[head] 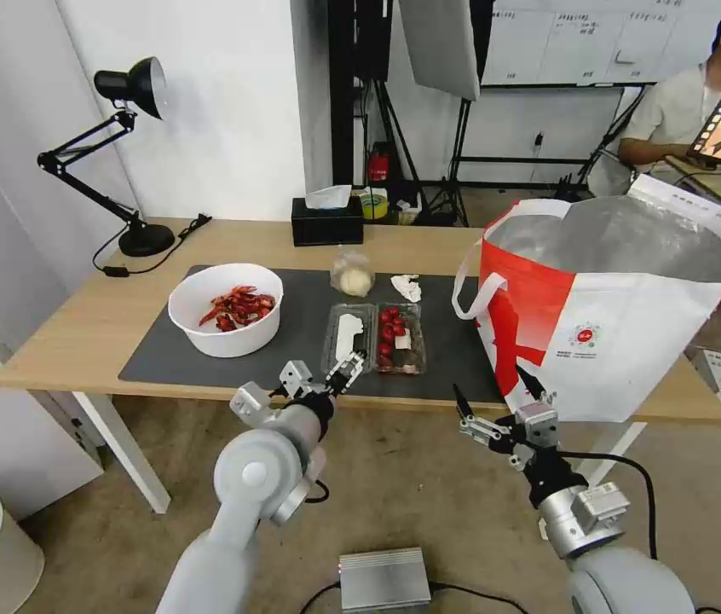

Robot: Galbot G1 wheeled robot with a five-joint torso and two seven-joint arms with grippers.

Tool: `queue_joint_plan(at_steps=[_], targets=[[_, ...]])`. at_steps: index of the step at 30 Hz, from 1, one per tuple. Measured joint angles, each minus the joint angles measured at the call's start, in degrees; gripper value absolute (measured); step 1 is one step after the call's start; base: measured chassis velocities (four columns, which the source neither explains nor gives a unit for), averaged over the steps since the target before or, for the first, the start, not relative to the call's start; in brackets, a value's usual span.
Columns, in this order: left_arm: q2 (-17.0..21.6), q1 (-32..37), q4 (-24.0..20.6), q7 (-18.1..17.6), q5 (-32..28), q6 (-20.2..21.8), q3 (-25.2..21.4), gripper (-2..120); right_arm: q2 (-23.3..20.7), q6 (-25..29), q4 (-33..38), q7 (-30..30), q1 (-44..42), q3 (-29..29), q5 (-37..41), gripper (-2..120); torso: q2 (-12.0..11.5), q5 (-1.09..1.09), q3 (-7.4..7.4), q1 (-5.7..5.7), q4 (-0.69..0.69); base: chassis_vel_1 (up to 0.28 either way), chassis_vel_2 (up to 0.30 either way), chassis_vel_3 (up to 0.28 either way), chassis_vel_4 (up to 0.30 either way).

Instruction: Pick up the trash from the table and place it into the takeout bag.

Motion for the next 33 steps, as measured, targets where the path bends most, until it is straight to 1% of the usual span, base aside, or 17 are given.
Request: queue_joint_plan(at_steps=[5, 12, 18, 33], targets=[[-0.46, -1.24, 1.3, -0.46, -0.37, -0.08, 0.66, 100, 0.29, 0.02, -0.24, 0.02, 0.24, 0.07, -0.05, 100, 0.0, 0.0, 0.0, 0.0, 0.0, 0.0, 0.0, 0.0, 0.0], [-2.58, -2.33, 2.65, -1.0, -0.56, -0.08, 2.25, 100, 0.45, 0.03, -0.53, 0.09, 0.26, 0.92, -0.07, 100, 0.0, 0.0, 0.0, 0.0, 0.0, 0.0, 0.0, 0.0, 0.0], [-3.62, -3.4, 3.69, -1.44, -0.53, -0.11, 3.16, 100, 0.57, 0.22, -0.57, 0.12, 0.03, 1.28, -0.07, 100, 0.0, 0.0, 0.0, 0.0, 0.0, 0.0, 0.0, 0.0, 0.0], [-4.8, -4.89, 5.76, -1.77, 0.96, -1.09, 4.17, 100, 0.83, 0.98, -0.41, 0.16, -0.59, 1.96, -0.07, 100, 0.0, 0.0, 0.0, 0.0, 0.0, 0.0, 0.0, 0.0, 0.0]])
